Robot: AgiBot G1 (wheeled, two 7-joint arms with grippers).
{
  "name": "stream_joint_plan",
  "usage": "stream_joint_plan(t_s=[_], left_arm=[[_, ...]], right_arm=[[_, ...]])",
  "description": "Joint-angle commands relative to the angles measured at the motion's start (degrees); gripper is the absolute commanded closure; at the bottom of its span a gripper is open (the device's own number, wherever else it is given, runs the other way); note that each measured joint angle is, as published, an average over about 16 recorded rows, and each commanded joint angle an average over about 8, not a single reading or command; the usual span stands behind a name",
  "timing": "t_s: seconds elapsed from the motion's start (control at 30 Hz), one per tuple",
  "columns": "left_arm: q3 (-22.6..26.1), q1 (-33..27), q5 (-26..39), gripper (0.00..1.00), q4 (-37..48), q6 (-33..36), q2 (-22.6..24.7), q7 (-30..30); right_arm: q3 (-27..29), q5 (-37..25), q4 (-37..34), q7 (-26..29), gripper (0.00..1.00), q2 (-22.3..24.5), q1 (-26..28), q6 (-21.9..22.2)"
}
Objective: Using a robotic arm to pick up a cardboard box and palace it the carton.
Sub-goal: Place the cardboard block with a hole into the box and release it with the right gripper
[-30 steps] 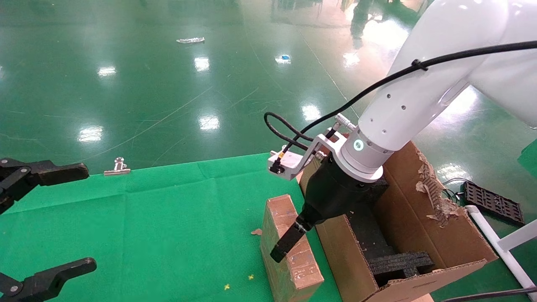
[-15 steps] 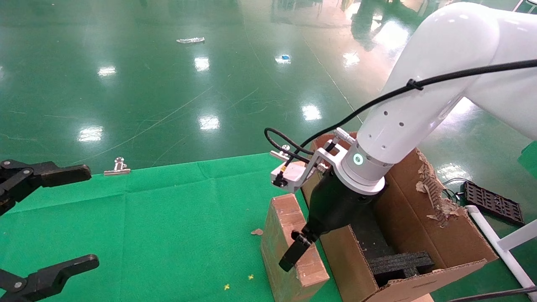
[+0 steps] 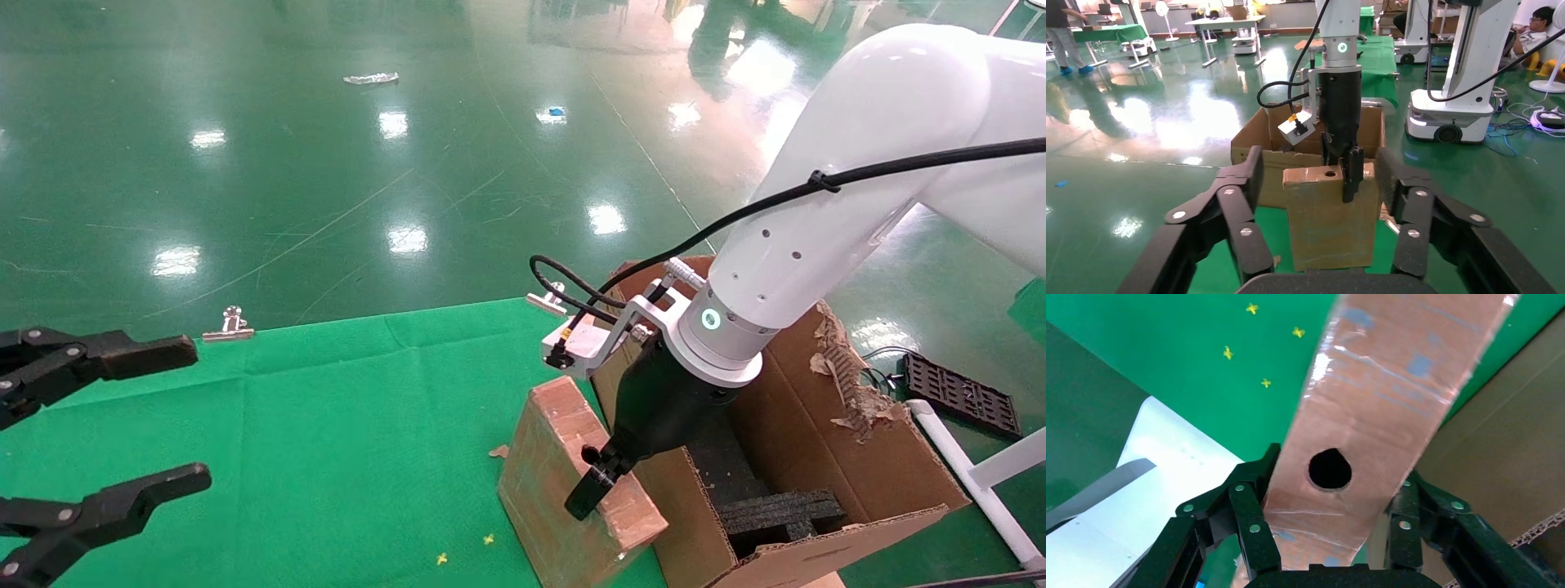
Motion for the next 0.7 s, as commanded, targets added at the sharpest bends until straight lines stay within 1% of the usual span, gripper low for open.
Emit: stream_joint_plan(t_s=[0.03,0.2,0.33,0.53,0.7], left_arm=[[0.0,0.0,0.0,1.00,0.0,0.0,0.0,0.0],[0.0,0.0,0.0,1.00,0.0,0.0,0.0,0.0],[0.0,0.0,0.0,1.00,0.0,0.0,0.0,0.0],[0.1,0.0,0.0,1.00,0.0,0.0,0.0,0.0],[0.1,0.0,-0.1,1.00,0.0,0.0,0.0,0.0]], right_arm=[[-0.1,-0.2,0.1,0.1,1.00,0.2,0.0,0.1],[1.1,1.0,-0.2,-1.6,1.00,1.8,0.4,0.9],[3.2,2.5,-1.9,-5.1,1.00,4.0,2.5,1.7],[7.8,3.3,-7.0,-12.3,1.00,8.8,8.8,4.0],[9.9,0.8,-12.4,-16.6,1.00,11.8,14.1,5.0]])
